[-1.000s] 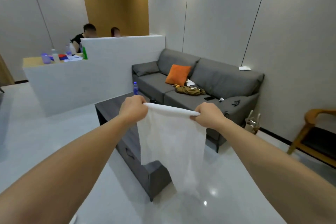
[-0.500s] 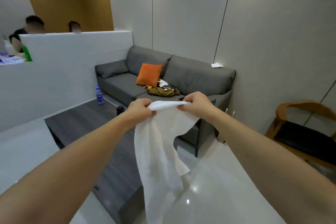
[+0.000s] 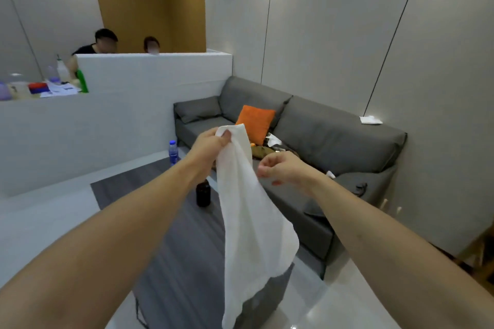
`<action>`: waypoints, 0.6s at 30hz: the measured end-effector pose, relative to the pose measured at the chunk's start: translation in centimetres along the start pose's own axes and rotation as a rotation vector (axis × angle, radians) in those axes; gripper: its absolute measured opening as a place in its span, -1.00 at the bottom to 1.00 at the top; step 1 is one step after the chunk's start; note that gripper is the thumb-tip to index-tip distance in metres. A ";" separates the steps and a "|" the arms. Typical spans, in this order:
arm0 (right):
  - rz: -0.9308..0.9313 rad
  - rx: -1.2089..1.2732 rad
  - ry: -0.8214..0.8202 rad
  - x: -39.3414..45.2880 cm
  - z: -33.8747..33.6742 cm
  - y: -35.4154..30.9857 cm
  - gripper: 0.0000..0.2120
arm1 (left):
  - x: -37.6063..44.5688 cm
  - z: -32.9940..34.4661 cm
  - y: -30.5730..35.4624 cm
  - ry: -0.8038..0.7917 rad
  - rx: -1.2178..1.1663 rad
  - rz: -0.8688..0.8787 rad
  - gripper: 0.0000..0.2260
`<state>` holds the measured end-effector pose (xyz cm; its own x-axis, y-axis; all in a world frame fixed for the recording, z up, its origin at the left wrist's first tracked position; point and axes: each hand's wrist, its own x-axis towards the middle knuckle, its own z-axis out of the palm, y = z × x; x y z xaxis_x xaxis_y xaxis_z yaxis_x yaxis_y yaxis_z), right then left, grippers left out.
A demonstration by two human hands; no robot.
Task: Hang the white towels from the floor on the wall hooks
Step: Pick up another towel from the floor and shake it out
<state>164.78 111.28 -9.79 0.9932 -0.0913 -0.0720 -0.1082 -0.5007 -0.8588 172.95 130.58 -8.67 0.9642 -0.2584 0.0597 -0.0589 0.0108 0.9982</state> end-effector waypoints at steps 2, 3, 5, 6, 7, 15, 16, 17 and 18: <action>-0.064 0.102 0.069 3.8 1.0 -0.7 -0.92 | 2.2 -2.1 0.0 -0.013 -0.017 -0.019 -0.80; -0.092 0.133 0.031 5.6 1.5 -1.3 -0.92 | 3.2 -2.9 0.0 -0.036 -0.033 -0.018 -0.73; -0.126 0.170 -0.162 9.3 2.8 -2.2 -0.62 | 4.9 -4.0 0.0 -0.063 -0.051 -0.022 -0.66; -0.126 0.157 -0.271 10.8 3.5 -2.7 -0.57 | 5.7 -4.5 0.0 -0.060 -0.054 -0.035 -0.67; -0.133 0.131 -0.363 12.5 4.3 -3.1 -0.62 | 6.7 -5.1 0.1 -0.036 -0.044 -0.046 -0.69; -0.267 0.377 -0.331 26.1 6.1 -6.4 -0.62 | 13.4 -12.8 1.2 0.147 0.265 -0.064 -0.58; -0.288 0.346 -0.375 27.4 5.9 -7.1 -0.61 | 14.2 -13.2 1.2 0.198 0.356 -0.094 -0.52; -0.301 0.302 -0.442 28.6 5.8 -7.8 -0.62 | 14.9 -13.4 1.2 0.251 0.396 -0.113 -0.51; -0.303 0.247 -0.525 29.6 5.8 -8.3 -0.63 | 15.8 -13.6 1.3 0.296 0.370 -0.119 -0.52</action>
<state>195.35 117.72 -7.73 0.8737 0.4863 0.0075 0.1309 -0.2203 -0.9666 191.59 139.64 -6.38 0.9988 0.0492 -0.0026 0.0202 -0.3600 0.9327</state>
